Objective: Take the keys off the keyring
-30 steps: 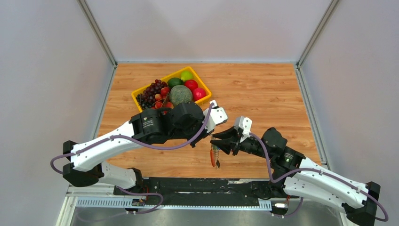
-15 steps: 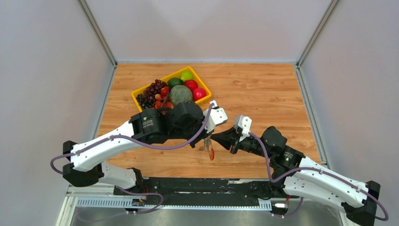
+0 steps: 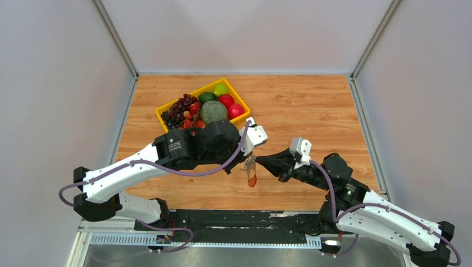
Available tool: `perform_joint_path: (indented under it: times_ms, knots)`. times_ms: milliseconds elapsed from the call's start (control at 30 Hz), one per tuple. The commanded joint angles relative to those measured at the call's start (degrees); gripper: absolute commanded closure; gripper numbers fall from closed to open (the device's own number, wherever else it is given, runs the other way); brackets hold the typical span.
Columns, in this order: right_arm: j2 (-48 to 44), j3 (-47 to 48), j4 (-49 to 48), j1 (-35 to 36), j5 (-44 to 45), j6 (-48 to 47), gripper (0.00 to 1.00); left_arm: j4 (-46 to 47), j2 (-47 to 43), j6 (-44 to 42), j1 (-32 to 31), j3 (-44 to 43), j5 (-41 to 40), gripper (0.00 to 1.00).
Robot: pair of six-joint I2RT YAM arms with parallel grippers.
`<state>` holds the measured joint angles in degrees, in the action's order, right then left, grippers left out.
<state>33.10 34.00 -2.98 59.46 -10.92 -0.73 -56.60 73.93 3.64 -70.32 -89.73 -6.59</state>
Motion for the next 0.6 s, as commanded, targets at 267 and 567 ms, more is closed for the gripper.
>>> perform_joint_path:
  times_ms: [267, 567]
  knots:
    - [-5.62, -2.28, -6.23, 0.23, 2.58, 0.39, 1.00, -0.99, 4.75, 0.63, 0.56, -3.04, 7.16, 1.00]
    - [-5.63, -2.27, -2.22, 0.27, 3.67, 0.38, 0.76, 1.37, -1.01, -0.45, 0.54, -4.05, 3.00, 1.00]
